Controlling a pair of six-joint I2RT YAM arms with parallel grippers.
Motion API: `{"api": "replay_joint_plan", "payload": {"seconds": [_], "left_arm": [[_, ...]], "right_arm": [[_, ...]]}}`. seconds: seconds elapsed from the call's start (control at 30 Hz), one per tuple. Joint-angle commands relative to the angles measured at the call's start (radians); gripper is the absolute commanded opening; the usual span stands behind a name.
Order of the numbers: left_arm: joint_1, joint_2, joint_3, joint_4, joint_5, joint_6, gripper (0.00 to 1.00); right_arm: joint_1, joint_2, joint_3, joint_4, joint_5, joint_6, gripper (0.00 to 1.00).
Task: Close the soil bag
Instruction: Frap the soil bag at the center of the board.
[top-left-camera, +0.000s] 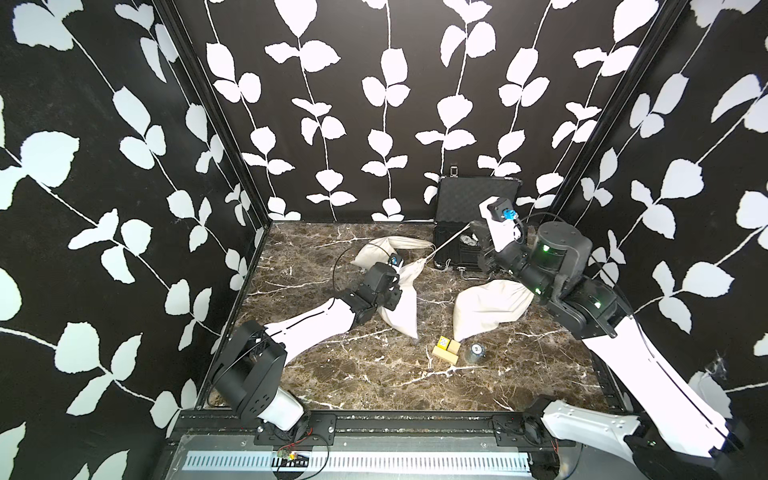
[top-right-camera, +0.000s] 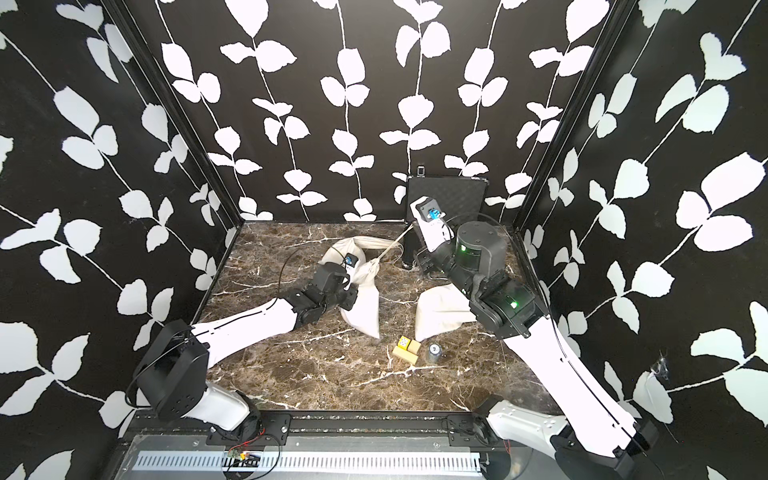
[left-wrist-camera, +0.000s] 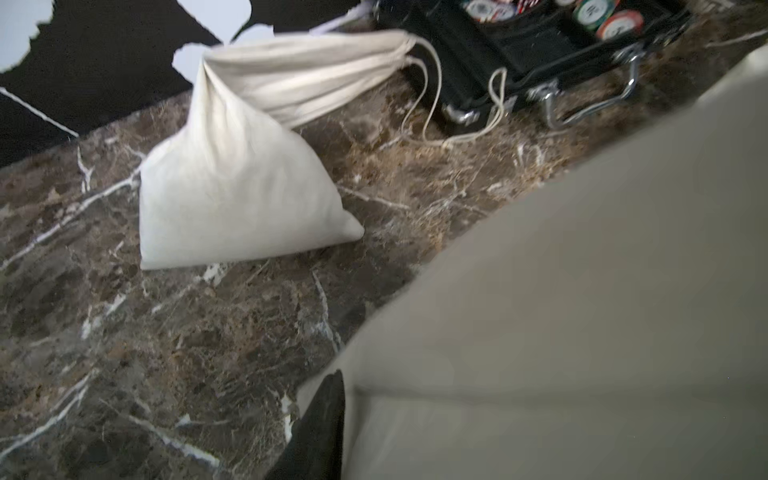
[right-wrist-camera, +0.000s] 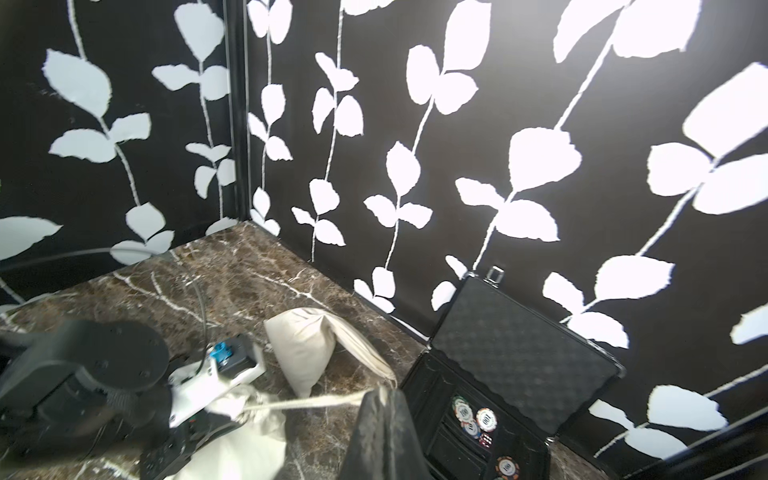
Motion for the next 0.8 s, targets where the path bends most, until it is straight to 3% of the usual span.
{"api": "replay_joint_plan", "payload": {"seconds": [0.0, 0.13, 0.27, 0.5, 0.77], "left_arm": [[0.044, -0.008, -0.079, -0.072, -0.048, -0.025, 0.41], [0.046, -0.112, -0.087, -0.007, 0.048, 0.051, 0.66], [0.045, -0.238, -0.055, 0.005, 0.179, 0.131, 0.81], [0.045, -0.339, 0.138, -0.033, 0.362, 0.221, 0.90], [0.045, -0.157, 0.463, -0.069, 0.484, 0.210, 0.89]], "right_arm": [[-0.025, -0.003, 0.087, 0.220, 0.015, 0.022, 0.00], [-0.025, 0.112, 0.110, 0.187, -0.130, 0.036, 0.00], [-0.025, 0.213, 0.127, 0.192, -0.225, 0.067, 0.00], [-0.019, 0.290, 0.179, 0.194, -0.327, 0.091, 0.00], [-0.008, 0.287, 0.218, 0.208, -0.388, 0.108, 0.00]]}}
